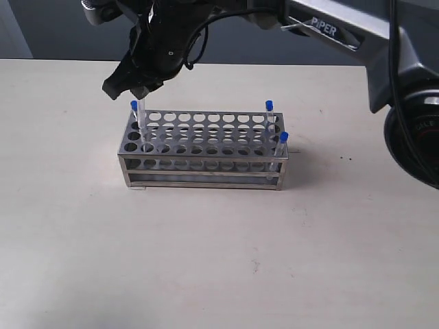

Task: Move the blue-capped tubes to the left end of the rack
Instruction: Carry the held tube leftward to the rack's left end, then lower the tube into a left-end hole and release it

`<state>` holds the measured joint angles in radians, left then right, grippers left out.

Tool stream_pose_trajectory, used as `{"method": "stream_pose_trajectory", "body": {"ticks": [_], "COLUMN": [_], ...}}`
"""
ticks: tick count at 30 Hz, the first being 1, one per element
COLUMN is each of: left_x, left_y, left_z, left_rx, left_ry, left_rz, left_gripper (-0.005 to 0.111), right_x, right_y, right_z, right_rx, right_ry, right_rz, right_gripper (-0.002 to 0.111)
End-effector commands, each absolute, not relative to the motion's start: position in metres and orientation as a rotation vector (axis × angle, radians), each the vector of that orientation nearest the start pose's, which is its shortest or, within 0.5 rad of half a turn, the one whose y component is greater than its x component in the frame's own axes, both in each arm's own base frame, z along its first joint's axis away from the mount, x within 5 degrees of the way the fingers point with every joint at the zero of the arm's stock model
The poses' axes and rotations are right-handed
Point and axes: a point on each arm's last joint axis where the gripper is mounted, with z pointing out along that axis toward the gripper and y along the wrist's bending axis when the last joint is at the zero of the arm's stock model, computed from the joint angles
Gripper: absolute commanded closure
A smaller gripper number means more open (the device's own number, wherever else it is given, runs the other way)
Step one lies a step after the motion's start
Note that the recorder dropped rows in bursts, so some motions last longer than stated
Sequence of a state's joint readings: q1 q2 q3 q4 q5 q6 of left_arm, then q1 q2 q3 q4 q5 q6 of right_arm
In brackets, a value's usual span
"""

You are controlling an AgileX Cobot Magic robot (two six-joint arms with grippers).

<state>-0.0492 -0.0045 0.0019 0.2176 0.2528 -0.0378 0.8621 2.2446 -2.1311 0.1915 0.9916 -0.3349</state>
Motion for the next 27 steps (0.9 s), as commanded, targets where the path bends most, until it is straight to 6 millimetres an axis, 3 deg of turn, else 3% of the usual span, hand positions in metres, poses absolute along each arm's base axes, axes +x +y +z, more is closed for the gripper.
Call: {"method": "stream_pose_trajectory", "body": {"ticks": [1, 27], "left_x": [0.056, 0.056], "left_y": [0.002, 0.002], "left_z": [0.192, 0.192], "left_rx": [0.158, 0.158], "left_ry": [1.712, 1.712], "left_rz": [0.133, 0.133], "left_gripper": [0.106, 0.106], "right_x": [0.321, 0.326], "right_y": [0.395, 0.41], "right_z": [0.242, 0.214], "right_rx": [-1.439, -1.371], "right_ry": [2.235, 2.258], "right_rz": [0.417, 0.533], "right_gripper": [0.109, 0.109]}}
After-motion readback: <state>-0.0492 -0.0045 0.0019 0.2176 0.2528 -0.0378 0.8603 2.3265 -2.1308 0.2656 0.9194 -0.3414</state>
